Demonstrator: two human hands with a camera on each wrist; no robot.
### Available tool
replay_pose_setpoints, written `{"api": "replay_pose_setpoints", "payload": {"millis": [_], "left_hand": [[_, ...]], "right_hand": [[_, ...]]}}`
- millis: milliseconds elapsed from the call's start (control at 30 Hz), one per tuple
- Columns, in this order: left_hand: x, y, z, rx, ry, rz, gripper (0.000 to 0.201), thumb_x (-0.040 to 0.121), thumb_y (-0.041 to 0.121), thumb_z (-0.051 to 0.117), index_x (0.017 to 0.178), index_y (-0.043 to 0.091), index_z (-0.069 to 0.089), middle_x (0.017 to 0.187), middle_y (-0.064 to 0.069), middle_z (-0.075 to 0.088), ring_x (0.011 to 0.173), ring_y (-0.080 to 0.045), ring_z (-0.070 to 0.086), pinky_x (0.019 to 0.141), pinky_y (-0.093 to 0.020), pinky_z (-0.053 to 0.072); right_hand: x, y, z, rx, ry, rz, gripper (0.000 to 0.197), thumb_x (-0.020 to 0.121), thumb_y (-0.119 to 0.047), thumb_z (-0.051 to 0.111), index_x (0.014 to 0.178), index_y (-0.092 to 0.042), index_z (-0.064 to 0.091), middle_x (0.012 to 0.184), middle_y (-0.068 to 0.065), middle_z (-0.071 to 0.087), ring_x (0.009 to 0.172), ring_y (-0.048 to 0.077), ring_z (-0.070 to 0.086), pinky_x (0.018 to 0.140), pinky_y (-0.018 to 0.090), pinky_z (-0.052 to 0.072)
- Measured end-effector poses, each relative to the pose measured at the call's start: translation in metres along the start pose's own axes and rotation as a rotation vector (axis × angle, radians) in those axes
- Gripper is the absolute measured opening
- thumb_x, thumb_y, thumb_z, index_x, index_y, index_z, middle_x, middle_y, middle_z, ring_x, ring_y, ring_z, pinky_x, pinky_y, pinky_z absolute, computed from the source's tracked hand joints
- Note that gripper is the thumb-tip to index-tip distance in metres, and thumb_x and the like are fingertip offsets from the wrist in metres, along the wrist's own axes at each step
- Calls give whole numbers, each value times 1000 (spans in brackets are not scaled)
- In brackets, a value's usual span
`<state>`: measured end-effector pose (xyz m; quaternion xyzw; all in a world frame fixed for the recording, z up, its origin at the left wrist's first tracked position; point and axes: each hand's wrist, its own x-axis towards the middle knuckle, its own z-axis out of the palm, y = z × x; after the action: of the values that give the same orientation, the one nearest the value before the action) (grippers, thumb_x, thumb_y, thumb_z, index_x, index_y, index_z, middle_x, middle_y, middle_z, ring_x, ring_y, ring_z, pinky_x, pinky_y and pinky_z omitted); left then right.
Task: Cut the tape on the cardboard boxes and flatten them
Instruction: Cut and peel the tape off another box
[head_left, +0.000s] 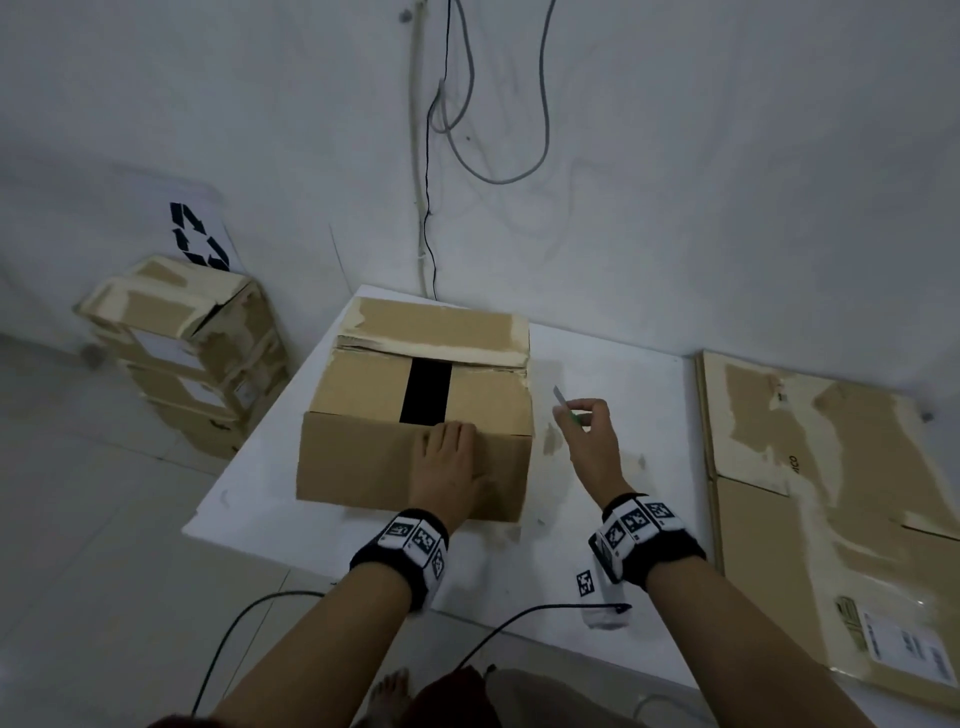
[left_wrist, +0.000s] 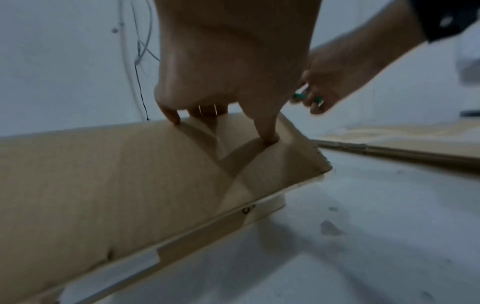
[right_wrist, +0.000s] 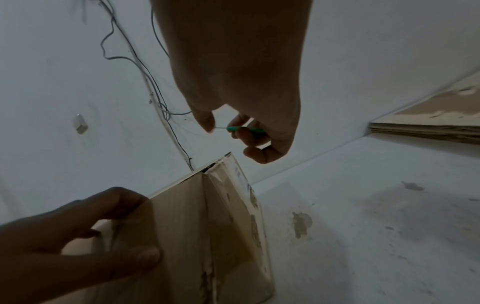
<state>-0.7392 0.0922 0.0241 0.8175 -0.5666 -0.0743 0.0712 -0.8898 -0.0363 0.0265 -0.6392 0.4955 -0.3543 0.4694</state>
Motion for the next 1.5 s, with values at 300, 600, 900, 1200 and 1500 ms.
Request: {"api": "replay_pose_setpoints", "payload": {"millis": [300, 600, 900, 1200, 1500], "left_hand": [[73, 7, -66, -150, -596, -149, 51, 88, 41, 64, 121, 2, 58, 128, -17, 56, 119, -35, 50, 101, -43, 38], [145, 3, -57, -1463, -288, -705, 57, 87, 27, 66, 136, 2, 49, 141, -17, 46, 122, -32, 51, 90, -31, 45], [171, 9, -25, -2156, -195, -791, 36, 90, 4, 61, 125, 3, 53, 124, -16, 57, 108, -29, 58, 97, -39, 50], [178, 10, -11, -2178, -130, -806, 6, 94, -2, 54, 96, 2, 55, 102, -15, 62, 91, -26, 63, 86, -37, 57], [180, 10, -11, -2126, -28, -731, 4, 93, -4, 56, 91, 0, 57, 96, -15, 62, 86, -24, 64, 75, -32, 58]], "right_hand": [[31, -6, -8, -65, -66, -2, 15, 102, -25, 49, 103, -11, 53, 93, 4, 63, 80, 12, 60, 61, 15, 49], [76, -12, 7, -122, -22, 55, 18, 100, -26, 56, 101, -8, 59, 93, 5, 67, 73, 17, 57, 57, 19, 46], [103, -18, 30, -138, 46, 10, 12, 95, -25, 63, 103, -16, 65, 82, 3, 68, 70, 11, 56, 51, 6, 39], [118, -19, 33, -187, -55, 87, 13, 95, -22, 62, 105, -16, 68, 85, 0, 68, 63, -6, 58, 53, 9, 37], [115, -21, 33, -220, -139, 99, 6, 92, -11, 65, 87, -12, 66, 77, 1, 66, 52, -7, 56, 52, 5, 37]]}}
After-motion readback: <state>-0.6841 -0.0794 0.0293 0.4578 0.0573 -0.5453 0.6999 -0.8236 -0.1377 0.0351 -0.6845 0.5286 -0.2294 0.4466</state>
